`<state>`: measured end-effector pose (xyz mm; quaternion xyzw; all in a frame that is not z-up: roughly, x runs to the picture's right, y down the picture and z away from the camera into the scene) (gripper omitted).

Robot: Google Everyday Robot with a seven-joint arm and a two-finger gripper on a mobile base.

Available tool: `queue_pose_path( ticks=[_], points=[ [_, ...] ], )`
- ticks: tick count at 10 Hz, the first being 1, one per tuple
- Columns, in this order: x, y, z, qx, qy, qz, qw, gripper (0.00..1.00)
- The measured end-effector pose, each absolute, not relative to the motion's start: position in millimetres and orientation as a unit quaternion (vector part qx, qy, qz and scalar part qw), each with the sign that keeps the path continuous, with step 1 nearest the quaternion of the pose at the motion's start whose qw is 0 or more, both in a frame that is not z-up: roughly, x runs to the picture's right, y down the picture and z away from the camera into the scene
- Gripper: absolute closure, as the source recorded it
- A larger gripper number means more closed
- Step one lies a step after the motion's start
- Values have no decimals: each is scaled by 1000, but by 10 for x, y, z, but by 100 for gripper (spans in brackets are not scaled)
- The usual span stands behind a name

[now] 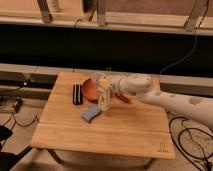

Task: Stand the bottle upright

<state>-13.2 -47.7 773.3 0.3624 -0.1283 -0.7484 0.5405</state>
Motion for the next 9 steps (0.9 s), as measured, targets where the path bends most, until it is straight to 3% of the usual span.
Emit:
queue_pose_path(
  ticks=[6, 9],
  points=[
    [479, -412, 7937, 302, -80, -755, 577, 100],
    [491, -396, 7886, 315, -85, -707, 627, 100]
  ],
)
